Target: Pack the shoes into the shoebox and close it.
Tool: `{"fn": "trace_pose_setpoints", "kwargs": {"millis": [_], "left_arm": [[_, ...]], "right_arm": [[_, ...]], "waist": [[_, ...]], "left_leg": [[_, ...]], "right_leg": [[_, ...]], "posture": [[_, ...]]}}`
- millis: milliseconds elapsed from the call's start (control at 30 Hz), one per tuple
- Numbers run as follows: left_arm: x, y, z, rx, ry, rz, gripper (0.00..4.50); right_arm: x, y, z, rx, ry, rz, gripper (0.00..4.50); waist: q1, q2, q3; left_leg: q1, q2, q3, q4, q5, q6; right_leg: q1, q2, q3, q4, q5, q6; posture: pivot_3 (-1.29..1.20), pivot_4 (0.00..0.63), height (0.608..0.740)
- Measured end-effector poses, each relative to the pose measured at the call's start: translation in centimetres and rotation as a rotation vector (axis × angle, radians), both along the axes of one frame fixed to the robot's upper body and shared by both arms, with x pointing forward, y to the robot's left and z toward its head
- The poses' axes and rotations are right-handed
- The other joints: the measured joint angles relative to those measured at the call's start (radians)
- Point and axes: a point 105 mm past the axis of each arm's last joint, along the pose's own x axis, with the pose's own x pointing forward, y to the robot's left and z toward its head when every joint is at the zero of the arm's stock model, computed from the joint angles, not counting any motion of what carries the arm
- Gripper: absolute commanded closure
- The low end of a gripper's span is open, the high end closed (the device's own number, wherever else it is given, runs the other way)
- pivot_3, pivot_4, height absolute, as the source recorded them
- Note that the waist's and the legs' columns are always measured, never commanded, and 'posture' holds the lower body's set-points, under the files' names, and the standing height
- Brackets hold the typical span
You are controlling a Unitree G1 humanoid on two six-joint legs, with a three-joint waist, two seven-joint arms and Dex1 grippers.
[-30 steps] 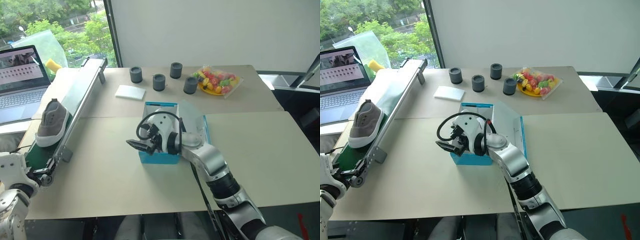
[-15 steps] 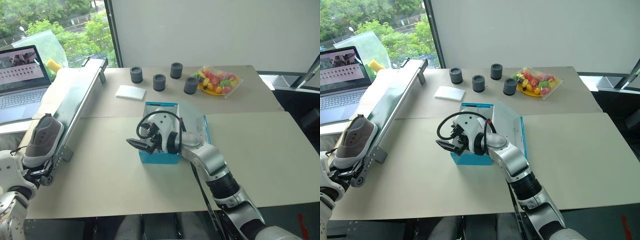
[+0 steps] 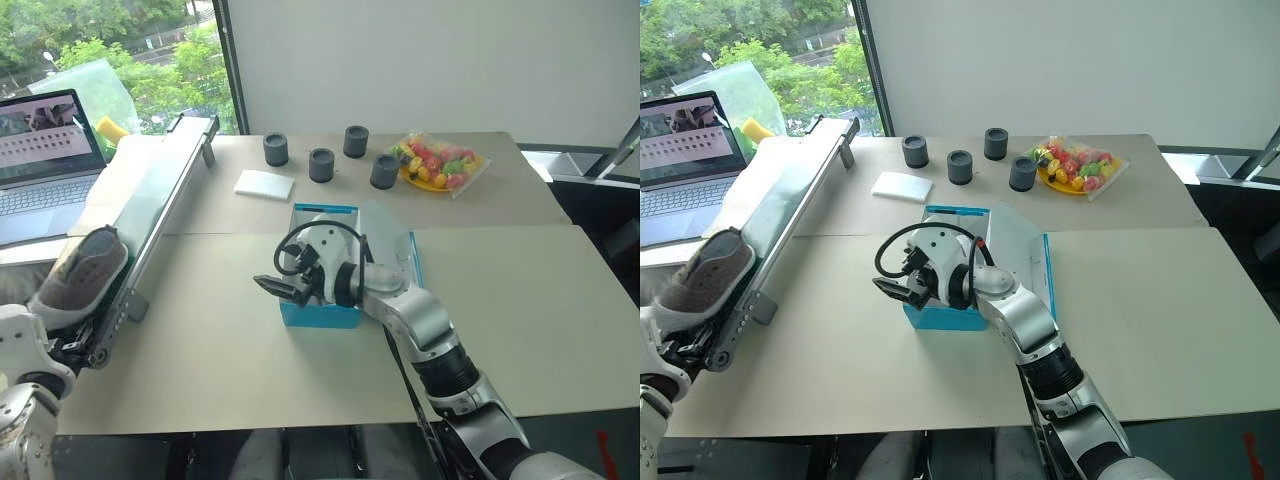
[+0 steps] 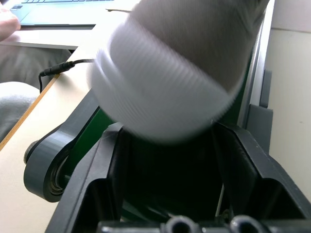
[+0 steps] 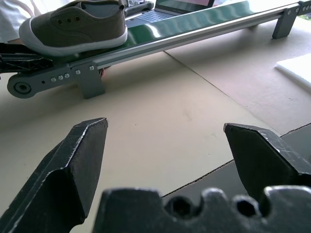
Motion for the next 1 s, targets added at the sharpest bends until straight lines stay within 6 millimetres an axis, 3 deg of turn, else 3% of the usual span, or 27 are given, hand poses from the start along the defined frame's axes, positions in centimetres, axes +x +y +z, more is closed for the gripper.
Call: {"fn": "trace_pose_setpoints", "kwargs": {"millis": [533,633,700,800,900,1000], "left_arm": [[0.2,-0.2,-0.1,0.005,-0.013,0.021,1.95],[0.1,-1.2,0.0,0.022,0.001,-0.035,1.95],[0.4,-3.3,0.4,0.038,0.012,-0.145,1.95],[0.8,-6.4,0.4,0.040,0.034,-0.291,1.17],[0.6,-6.6,0.7,0.055,0.041,-0.316,0.15],[0.0,-6.9,0.9,0.060,0.044,-0.340,0.03]], "right_arm": [[0.0,0.0,0.1,0.001,-0.002,-0.001,0.00],[0.1,0.0,0.1,0.001,-0.004,-0.001,0.00],[0.1,0.0,0.2,0.001,-0.005,-0.001,0.00],[0.0,0.2,0.3,0.007,-0.004,0.004,0.00],[0.1,0.2,0.3,0.008,-0.003,0.001,0.00],[0.1,0.2,0.2,0.008,-0.001,-0.001,0.00]], "waist": [[0.001,0.000,0.000],[0.002,0.000,0.000],[0.003,0.000,0.000],[-0.001,0.000,0.000],[-0.007,0.000,0.000],[-0.007,0.000,0.000]], "left_leg": [[0.000,0.000,0.000,0.000,0.000,0.000],[0.000,0.000,0.000,0.000,0.000,0.000],[-0.001,-0.001,0.000,0.000,0.000,0.000],[-0.001,0.000,0.000,-0.001,0.000,0.000],[0.000,0.002,0.001,-0.001,0.000,0.000],[-0.001,0.002,0.001,-0.002,0.000,0.000]], "right_leg": [[0.000,0.000,0.000,0.000,0.000,0.000],[0.000,-0.001,0.000,-0.001,0.000,0.000],[0.000,-0.001,0.000,-0.002,0.000,0.000],[0.000,0.000,0.000,-0.002,0.000,0.000],[-0.001,0.001,0.001,-0.001,0.000,-0.001],[-0.001,0.001,0.001,-0.002,0.000,-0.001]], "posture": [[0.00,0.150,0.736],[0.00,0.150,0.736],[0.00,0.150,0.736],[0.00,0.150,0.736],[0.00,0.150,0.736],[0.00,0.150,0.736]]}}
